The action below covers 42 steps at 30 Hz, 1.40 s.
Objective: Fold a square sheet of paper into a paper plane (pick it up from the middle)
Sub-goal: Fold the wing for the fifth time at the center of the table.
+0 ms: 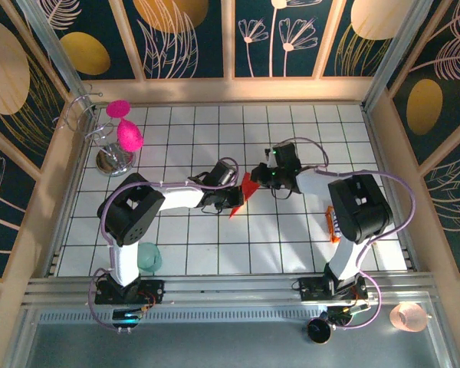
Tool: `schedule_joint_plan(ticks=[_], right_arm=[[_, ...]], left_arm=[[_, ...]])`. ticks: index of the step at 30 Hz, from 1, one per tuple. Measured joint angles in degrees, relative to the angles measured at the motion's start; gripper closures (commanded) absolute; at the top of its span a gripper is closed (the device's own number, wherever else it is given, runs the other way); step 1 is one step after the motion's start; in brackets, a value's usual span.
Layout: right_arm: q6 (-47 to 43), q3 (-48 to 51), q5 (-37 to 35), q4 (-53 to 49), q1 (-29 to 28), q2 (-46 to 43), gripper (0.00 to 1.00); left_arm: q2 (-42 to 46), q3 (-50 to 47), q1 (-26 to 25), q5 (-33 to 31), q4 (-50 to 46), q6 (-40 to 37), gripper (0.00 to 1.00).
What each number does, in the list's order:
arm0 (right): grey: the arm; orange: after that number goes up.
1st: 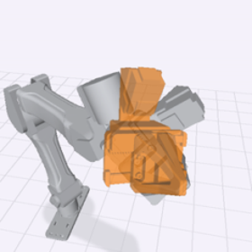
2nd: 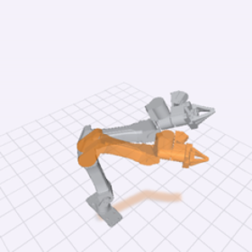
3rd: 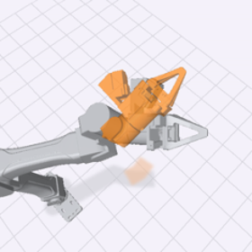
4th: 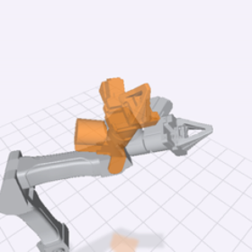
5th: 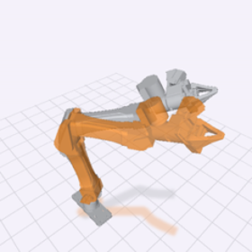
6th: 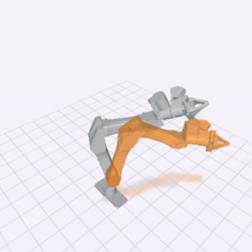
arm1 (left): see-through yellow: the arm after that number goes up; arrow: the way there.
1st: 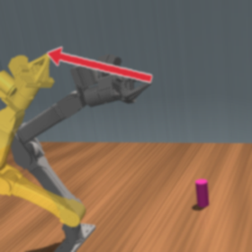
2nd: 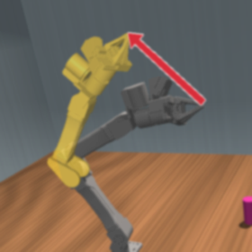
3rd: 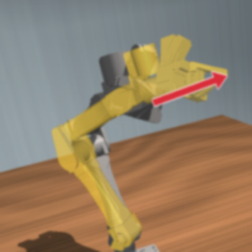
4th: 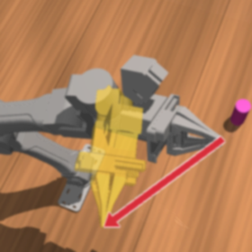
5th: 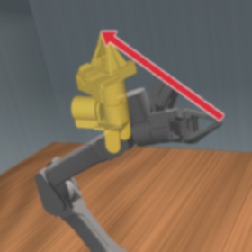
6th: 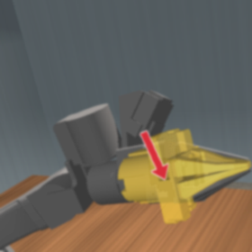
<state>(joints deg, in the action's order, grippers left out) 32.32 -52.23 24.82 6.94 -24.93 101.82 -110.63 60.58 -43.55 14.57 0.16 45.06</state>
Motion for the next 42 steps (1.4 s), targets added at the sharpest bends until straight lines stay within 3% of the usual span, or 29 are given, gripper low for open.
schedule_joint_plan(ticks=[7, 15, 24, 42], right_arm=[[1.2, 0.0, 1.0, 0.8, -0.2, 5.4, 0.98], [1.0, 0.0, 1.4, 1.8, -0.1, 5.8, 0.99], [1.0, 0.0, 2.6, 2.5, 0.4, 6.3, 1.0], [1.0, -0.7, 5.4, 3.0, 1.5, 7.7, 1.0]], left_arm=[[0.0, 0.2, 0.0, 0.6, -0.2, 0.0, 1.0], [0.1, 0.5, 0.0, 2.8, 1.8, -0.6, 0.96], [-1.4, 4.5, 0.3, 3.5, 4.1, -1.6, 1.0], [-3.5, 0.9, 0.8, 4.2, 7.6, -1.7, 1.0]])
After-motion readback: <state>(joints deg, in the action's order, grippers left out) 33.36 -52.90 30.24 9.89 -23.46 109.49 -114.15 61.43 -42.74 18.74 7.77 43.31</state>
